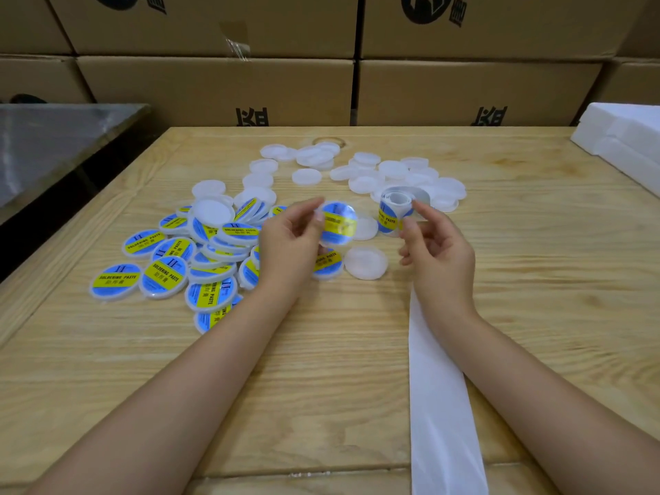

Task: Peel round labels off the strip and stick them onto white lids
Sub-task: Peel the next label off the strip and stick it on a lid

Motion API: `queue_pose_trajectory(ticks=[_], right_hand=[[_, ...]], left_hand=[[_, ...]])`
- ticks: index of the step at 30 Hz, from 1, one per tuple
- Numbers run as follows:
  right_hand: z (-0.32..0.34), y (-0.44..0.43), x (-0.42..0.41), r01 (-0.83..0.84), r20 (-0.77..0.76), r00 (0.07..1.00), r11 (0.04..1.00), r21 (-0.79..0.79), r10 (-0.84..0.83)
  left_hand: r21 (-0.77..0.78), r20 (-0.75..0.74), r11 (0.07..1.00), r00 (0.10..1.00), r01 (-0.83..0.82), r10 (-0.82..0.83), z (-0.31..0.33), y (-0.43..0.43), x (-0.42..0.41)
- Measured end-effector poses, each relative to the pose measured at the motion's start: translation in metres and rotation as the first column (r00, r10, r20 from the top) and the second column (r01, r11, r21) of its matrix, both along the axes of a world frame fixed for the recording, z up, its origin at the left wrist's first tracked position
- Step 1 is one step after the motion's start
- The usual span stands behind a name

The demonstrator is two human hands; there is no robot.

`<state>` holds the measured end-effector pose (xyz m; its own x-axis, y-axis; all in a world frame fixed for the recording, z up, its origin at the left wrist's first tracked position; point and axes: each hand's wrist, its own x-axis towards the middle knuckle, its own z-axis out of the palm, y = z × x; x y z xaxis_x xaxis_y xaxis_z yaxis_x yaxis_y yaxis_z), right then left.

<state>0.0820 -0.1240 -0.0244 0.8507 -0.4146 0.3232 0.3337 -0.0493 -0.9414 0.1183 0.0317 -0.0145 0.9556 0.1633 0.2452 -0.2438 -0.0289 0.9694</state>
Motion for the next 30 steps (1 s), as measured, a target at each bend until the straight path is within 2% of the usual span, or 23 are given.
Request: queue_pose_trajectory(ticks=[2,4,6,8,12,15,16,17,19,20,21,24,26,27,29,30], right_hand=[[-0.001,-0.004,0.001,0.100,0.020,0.995,0.995,-0.024,-0.099],[-0.003,-0.009,0.002,0.169,0.012,0.986,0.985,-0.028,-0.169],[-0.004,-0.011,0.005,0.208,-0.020,0.978,0.978,-0.002,-0.208],[-0.004,-0.013,0.007,0.221,-0.059,0.974,0.974,0.055,-0.218],[-0.006,-0.016,0.009,0.238,-0.145,0.965,0.964,0.117,-0.221],[-0.007,-0.017,0.011,0.246,-0.190,0.957,0.961,0.127,-0.220],[-0.007,-0.017,0.012,0.247,-0.200,0.955,0.961,0.126,-0.219],[-0.007,-0.017,0.012,0.247,-0.206,0.954,0.961,0.125,-0.218],[-0.008,-0.018,0.014,0.249,-0.209,0.953,0.960,0.129,-0.219],[-0.009,-0.017,0.014,0.249,-0.211,0.953,0.960,0.128,-0.219],[-0.010,-0.018,0.015,0.249,-0.215,0.952,0.961,0.122,-0.220],[-0.010,-0.019,0.016,0.248,-0.250,0.942,0.966,0.073,-0.223],[-0.009,-0.022,0.016,0.215,-0.259,0.944,0.977,0.010,-0.205],[-0.007,-0.024,0.016,0.192,-0.241,0.950,0.981,-0.043,-0.196],[-0.005,-0.027,0.016,0.136,-0.167,0.969,0.957,-0.257,-0.183],[-0.004,-0.029,0.016,0.108,-0.127,0.977,0.909,-0.403,-0.172]], left_hand=[[0.178,0.151,0.957,0.968,-0.228,0.202,0.001,0.010,0.003],[0.299,0.289,0.886,0.918,-0.355,0.271,0.002,0.019,0.008],[0.468,0.341,0.768,0.891,-0.438,0.300,-0.001,0.026,0.013],[0.599,0.319,0.644,0.879,-0.476,0.354,-0.006,0.031,0.016],[0.688,0.298,0.560,0.883,-0.462,0.362,-0.010,0.034,0.018],[0.790,0.300,0.439,0.894,-0.428,0.331,-0.010,0.032,0.016],[0.796,0.341,0.414,0.892,-0.442,0.297,-0.007,0.031,0.013],[0.771,0.420,0.427,0.882,-0.472,0.216,-0.003,0.028,0.009],[0.679,0.599,0.565,0.799,-0.469,-0.057,0.004,0.017,0.001],[0.670,0.636,0.620,0.746,-0.408,-0.197,0.007,0.009,-0.005],[0.706,0.618,0.629,0.716,-0.325,-0.325,0.009,0.001,-0.012],[0.868,0.405,0.489,0.698,-0.089,-0.591,0.001,-0.024,-0.033],[0.931,0.281,0.365,0.662,-0.012,-0.695,-0.009,-0.032,-0.040],[0.942,0.253,0.335,0.644,0.005,-0.722,-0.013,-0.034,-0.041],[0.945,0.233,0.325,0.624,0.035,-0.746,-0.015,-0.032,-0.039],[0.945,0.225,0.323,0.617,0.049,-0.754,-0.014,-0.032,-0.039]])
